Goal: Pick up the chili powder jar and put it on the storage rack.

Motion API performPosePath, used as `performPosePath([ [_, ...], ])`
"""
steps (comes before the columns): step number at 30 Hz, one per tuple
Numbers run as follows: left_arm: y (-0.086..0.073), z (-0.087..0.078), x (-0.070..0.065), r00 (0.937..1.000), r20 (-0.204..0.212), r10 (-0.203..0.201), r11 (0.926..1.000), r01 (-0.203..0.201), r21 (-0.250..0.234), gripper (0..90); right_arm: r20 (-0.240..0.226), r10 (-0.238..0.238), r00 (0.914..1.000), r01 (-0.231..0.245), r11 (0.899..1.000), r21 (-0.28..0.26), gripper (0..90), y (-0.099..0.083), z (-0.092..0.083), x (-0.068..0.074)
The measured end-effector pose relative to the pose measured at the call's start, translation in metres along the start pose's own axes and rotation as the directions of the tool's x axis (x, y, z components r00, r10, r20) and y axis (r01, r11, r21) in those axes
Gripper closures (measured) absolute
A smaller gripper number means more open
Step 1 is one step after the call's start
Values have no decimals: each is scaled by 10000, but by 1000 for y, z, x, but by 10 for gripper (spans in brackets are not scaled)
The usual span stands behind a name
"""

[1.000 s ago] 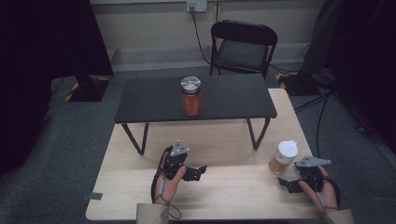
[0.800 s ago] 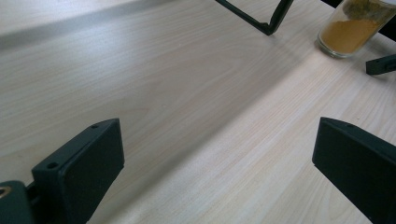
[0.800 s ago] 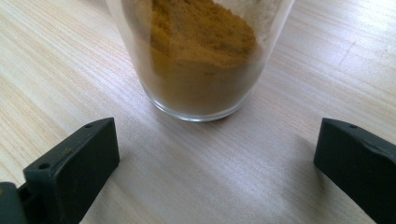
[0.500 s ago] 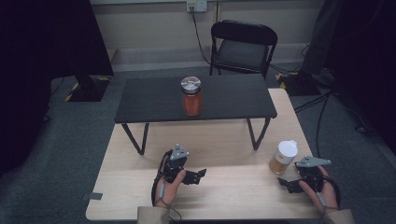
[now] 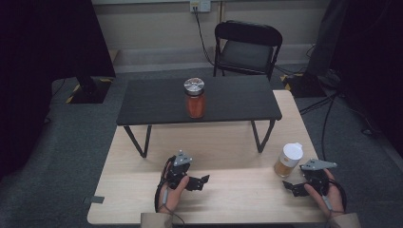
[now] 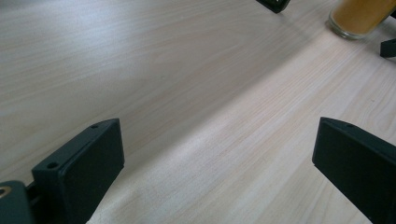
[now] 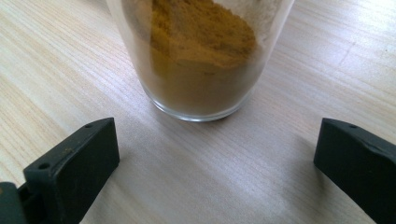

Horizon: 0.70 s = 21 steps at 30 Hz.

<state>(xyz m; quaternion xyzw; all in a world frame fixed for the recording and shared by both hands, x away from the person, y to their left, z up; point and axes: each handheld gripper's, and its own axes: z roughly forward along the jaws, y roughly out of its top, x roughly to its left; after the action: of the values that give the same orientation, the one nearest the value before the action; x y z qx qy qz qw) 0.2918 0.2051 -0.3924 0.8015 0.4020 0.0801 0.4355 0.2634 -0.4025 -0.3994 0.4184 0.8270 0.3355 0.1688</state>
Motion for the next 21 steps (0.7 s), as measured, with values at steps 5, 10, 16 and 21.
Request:
performPosePath([
  [5, -3, 1, 0, 10000, -34, -50, 10000, 50, 77, 19, 1, 1, 10000, -1, 10000, 0, 0, 0, 0, 0],
  [10, -5, 4, 1, 9999, -68, -102, 9998, 104, 192, 19, 1, 0, 10000, 0, 10000, -1, 0, 0, 0, 0],
  [16, -7, 6, 1, 9999, -91, -78, 9996, 80, 275, 19, 2, -1, 10000, 1, 10000, -1, 0, 0, 0, 0],
  [21, -8, 8, 0, 9999, -143, 2, 9991, 4, 412, 19, 2, 1, 10000, -1, 10000, 0, 0, 0, 0, 0],
])
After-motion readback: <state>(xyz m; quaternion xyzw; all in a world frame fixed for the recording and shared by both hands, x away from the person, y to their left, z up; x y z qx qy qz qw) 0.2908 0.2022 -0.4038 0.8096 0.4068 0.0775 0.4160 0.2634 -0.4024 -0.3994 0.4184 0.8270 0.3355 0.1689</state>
